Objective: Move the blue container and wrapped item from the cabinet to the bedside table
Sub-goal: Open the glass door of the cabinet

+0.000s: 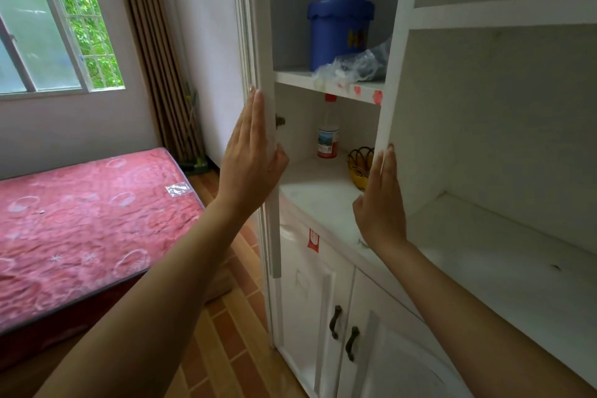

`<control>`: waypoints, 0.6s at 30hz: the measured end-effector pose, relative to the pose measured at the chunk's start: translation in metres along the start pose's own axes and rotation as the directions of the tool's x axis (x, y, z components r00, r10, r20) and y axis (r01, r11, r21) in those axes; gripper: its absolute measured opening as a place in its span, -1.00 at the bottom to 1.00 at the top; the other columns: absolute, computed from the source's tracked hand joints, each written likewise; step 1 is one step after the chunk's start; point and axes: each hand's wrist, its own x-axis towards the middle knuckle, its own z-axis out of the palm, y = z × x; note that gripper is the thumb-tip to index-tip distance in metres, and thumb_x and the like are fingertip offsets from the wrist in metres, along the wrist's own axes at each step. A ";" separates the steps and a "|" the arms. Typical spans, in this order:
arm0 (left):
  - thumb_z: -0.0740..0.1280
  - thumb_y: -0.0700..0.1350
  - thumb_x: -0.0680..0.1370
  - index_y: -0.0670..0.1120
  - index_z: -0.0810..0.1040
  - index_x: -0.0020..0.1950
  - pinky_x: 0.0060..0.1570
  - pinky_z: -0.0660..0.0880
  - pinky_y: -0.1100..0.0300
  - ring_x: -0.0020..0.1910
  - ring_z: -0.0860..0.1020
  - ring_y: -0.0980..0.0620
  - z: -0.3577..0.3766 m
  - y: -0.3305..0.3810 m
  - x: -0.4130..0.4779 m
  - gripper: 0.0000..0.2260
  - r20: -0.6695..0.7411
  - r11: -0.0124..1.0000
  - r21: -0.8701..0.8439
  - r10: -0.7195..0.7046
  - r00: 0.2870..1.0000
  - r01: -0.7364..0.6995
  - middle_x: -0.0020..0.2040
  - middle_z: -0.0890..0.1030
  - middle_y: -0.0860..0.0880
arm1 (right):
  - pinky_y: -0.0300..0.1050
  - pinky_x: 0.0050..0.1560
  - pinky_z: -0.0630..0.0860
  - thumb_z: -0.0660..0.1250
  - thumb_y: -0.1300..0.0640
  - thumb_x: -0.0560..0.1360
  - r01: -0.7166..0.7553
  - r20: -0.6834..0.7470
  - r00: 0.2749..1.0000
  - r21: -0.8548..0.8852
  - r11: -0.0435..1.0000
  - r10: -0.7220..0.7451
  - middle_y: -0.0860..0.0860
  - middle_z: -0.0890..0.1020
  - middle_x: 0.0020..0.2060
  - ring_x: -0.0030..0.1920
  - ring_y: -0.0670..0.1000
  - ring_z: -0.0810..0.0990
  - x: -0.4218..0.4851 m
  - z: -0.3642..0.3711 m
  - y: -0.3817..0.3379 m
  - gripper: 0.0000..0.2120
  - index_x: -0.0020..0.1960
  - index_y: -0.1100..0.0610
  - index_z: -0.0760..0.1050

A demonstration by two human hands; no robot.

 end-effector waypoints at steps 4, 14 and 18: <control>0.30 -0.38 0.39 -0.37 0.09 0.37 0.34 0.22 0.12 0.35 0.26 -0.20 -0.007 -0.008 -0.006 -0.38 -0.045 0.999 0.036 0.010 0.999 -0.008 0.33 0.31 -0.43 | 0.16 0.19 0.49 0.24 0.46 0.41 0.021 -0.061 0.998 -0.030 0.999 -0.023 0.35 0.08 0.44 0.42 0.32 0.15 0.001 0.008 -0.002 -0.34 0.43 0.34 0.03; 0.26 -0.34 0.47 -0.37 0.09 0.35 0.41 0.12 0.24 0.36 0.23 -0.18 -0.014 -0.022 -0.013 -0.48 -0.096 0.996 0.078 0.053 0.994 -0.046 0.31 0.32 -0.46 | 0.20 0.19 0.47 0.26 0.46 0.39 0.041 -0.084 0.995 -0.043 0.998 -0.045 0.40 0.08 0.42 0.41 0.38 0.10 0.000 0.017 -0.005 -0.34 0.42 0.33 0.08; 0.23 -0.31 0.51 -0.36 0.11 0.35 0.41 0.10 0.26 0.35 0.23 -0.18 -0.019 -0.026 -0.015 -0.52 -0.121 0.994 0.092 0.061 0.991 -0.050 0.30 0.34 -0.45 | 0.17 0.17 0.49 0.25 0.48 0.38 0.049 -0.095 0.994 -0.043 0.998 -0.053 0.39 0.08 0.42 0.42 0.37 0.10 -0.002 0.019 -0.005 -0.33 0.43 0.32 0.07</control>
